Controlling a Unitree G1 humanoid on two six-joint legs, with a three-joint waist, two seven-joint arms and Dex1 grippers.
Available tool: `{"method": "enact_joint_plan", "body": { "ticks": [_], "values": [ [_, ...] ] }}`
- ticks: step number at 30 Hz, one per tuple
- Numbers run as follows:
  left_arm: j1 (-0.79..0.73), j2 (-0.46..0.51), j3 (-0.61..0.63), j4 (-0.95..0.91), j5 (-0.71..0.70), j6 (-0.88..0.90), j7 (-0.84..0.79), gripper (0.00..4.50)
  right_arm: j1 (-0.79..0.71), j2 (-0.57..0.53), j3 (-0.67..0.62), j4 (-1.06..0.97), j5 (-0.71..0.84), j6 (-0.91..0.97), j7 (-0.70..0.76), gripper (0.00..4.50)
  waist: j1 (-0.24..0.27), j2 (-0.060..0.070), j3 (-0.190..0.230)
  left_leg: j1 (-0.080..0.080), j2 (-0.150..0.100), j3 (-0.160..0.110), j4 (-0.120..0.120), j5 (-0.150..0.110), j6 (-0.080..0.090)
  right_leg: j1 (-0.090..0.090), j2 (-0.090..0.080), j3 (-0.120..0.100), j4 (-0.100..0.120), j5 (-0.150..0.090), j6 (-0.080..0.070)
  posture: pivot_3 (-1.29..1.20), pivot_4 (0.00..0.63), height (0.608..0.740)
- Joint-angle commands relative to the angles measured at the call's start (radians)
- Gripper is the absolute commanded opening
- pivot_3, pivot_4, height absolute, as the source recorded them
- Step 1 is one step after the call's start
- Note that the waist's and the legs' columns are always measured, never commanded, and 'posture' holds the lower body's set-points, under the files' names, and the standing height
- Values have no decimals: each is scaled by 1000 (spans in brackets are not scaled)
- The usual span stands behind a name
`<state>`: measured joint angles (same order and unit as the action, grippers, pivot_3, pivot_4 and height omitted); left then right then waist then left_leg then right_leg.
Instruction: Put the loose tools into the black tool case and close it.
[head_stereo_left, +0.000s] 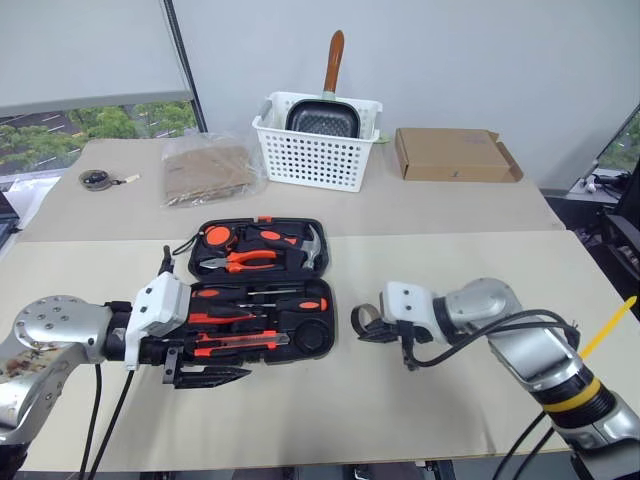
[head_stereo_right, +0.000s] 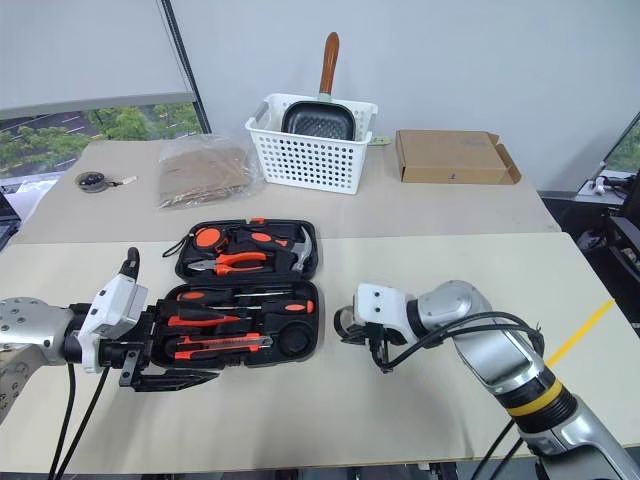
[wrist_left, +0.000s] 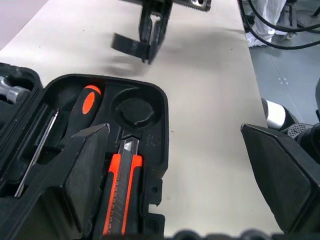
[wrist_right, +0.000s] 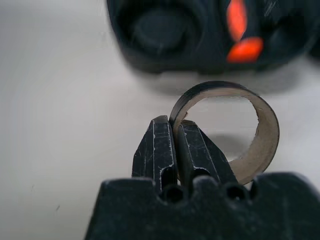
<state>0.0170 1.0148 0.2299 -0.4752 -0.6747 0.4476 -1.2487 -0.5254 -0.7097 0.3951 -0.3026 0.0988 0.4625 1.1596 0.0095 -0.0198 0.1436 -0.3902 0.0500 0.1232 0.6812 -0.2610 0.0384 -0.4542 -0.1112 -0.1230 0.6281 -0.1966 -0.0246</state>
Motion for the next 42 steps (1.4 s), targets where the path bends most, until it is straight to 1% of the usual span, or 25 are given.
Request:
{"method": "enact_joint_plan", "body": {
  "ticks": [1,7,13,22,28,34,35,36,37,41,42],
  "values": [
    [19,-8,56,-31,-24,12,24,4500,-86,36,35,8,1,-31,43,19,0,0,0,0,0,0,0,0,0,0,0,0,0,0,0,0,150,700],
    [115,-27,156,-82,-43,33,62,4500,-204,75,128,104,-29,-105,151,19,1,0,0,0,0,0,0,0,0,0,0,0,0,0,0,0,150,700],
    [206,-42,219,-132,-48,39,81,4500,-232,89,170,170,-49,-159,218,19,1,0,0,0,0,0,1,0,0,1,-1,0,0,0,0,0,150,700],
    [245,-50,240,-159,-55,42,98,4500,-239,154,168,168,-32,-163,240,19,-2,0,0,1,1,-1,1,1,-1,1,0,-1,2,0,-1,0,150,700],
    [240,-48,235,-142,-51,36,93,4500,-243,187,183,189,-68,-193,226,19,-1,0,0,1,1,-1,1,1,-2,0,1,0,2,0,-1,0,150,700],
    [245,-47,240,-132,-45,33,87,4500,-236,192,196,212,-99,-207,231,19,0,0,0,1,1,-1,1,1,-1,0,0,0,1,0,-1,0,150,700],
    [246,-47,240,-133,-45,33,87,4500,-235,192,195,213,-100,-207,230,746,0,0,0,1,1,-1,1,1,-1,0,0,0,1,0,-1,0,150,700],
    [247,-47,241,-132,-46,33,86,4500,-234,193,195,214,-102,-209,229,909,0,0,0,1,1,-1,1,1,-1,0,0,0,1,0,-1,0,150,700],
    [247,-47,242,-132,-47,33,86,4500,-234,193,194,215,-102,-210,228,1215,0,0,0,1,1,-1,1,1,-1,0,0,0,1,0,-1,0,150,700],
    [258,-44,256,-117,-44,30,74,4500,-241,195,152,190,-61,-180,223,2607,0,0,0,1,1,-1,1,1,-2,0,0,0,2,0,-1,0,150,700],
    [259,-44,259,-114,-43,29,71,4500,-242,190,144,182,-52,-173,225,2607,0,0,0,1,1,-1,1,1,-2,0,0,0,2,0,-1,0,150,700]
  ]
}}
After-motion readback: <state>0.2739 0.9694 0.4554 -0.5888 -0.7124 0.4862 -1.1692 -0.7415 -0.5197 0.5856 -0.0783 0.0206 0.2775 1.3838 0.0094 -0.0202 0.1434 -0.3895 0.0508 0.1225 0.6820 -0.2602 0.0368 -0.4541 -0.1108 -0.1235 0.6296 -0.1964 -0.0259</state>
